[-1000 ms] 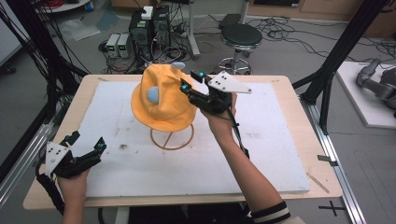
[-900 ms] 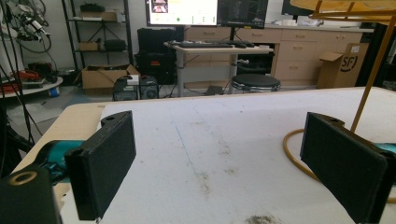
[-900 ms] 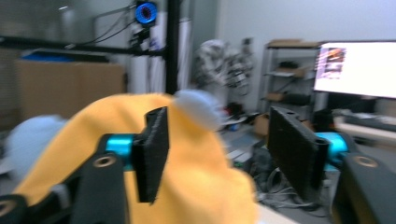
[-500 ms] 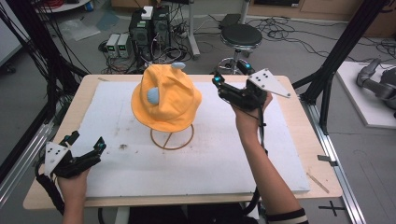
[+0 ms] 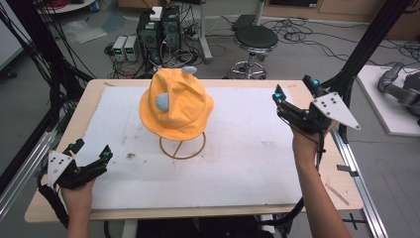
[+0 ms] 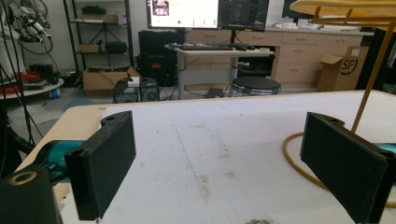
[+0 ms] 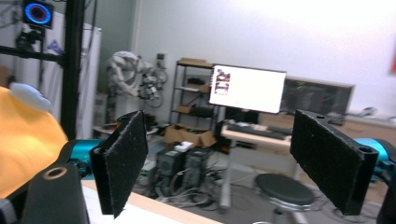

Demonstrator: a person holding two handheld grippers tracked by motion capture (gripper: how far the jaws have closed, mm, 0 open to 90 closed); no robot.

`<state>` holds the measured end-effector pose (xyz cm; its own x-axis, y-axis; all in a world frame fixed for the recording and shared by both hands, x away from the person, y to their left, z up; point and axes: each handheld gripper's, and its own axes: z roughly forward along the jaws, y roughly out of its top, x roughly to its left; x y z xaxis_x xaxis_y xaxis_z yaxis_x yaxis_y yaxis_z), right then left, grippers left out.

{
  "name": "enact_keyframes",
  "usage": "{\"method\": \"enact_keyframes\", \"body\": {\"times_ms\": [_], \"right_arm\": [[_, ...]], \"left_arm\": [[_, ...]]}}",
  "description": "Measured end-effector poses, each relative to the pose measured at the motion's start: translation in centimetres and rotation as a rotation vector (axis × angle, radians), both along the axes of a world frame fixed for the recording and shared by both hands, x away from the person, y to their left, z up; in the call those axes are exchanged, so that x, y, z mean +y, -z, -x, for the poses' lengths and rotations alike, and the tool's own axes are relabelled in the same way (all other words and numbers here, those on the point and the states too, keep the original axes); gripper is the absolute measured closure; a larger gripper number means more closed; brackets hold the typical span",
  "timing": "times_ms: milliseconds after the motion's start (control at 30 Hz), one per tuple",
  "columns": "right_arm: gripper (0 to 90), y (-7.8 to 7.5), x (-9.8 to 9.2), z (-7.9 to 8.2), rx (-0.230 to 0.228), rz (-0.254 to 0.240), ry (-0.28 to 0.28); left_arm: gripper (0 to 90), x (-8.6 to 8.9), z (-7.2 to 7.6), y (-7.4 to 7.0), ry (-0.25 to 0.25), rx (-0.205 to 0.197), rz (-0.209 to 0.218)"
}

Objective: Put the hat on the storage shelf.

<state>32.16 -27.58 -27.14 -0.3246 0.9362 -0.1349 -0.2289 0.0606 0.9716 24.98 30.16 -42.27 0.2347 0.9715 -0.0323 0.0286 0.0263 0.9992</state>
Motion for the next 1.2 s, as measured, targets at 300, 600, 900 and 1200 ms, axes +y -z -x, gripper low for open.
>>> {"method": "enact_keyframes", "body": {"times_ms": [300, 600, 900, 1200], "right_arm": [[18.2, 3.5, -3.5, 1.0, 0.067, -0.017, 0.064], [13.0, 7.6, -5.8, 0.7, 0.158, -0.079, 0.079], [12.4, 11.0, -6.2, 1.1, 0.203, -0.068, 0.039], [12.0, 12.5, -6.3, 1.3, 0.203, -0.096, 0.039]], "left_arm": [[10.9, -0.3, -0.2, 0.0, 0.011, -0.003, -0.005], [10.9, -0.5, -0.4, 0.0, 0.014, -0.008, 0.001], [10.9, -0.4, -0.5, -0.1, 0.015, -0.014, 0.004], [10.9, -0.4, -0.7, 0.0, 0.011, -0.008, 0.005]]}}
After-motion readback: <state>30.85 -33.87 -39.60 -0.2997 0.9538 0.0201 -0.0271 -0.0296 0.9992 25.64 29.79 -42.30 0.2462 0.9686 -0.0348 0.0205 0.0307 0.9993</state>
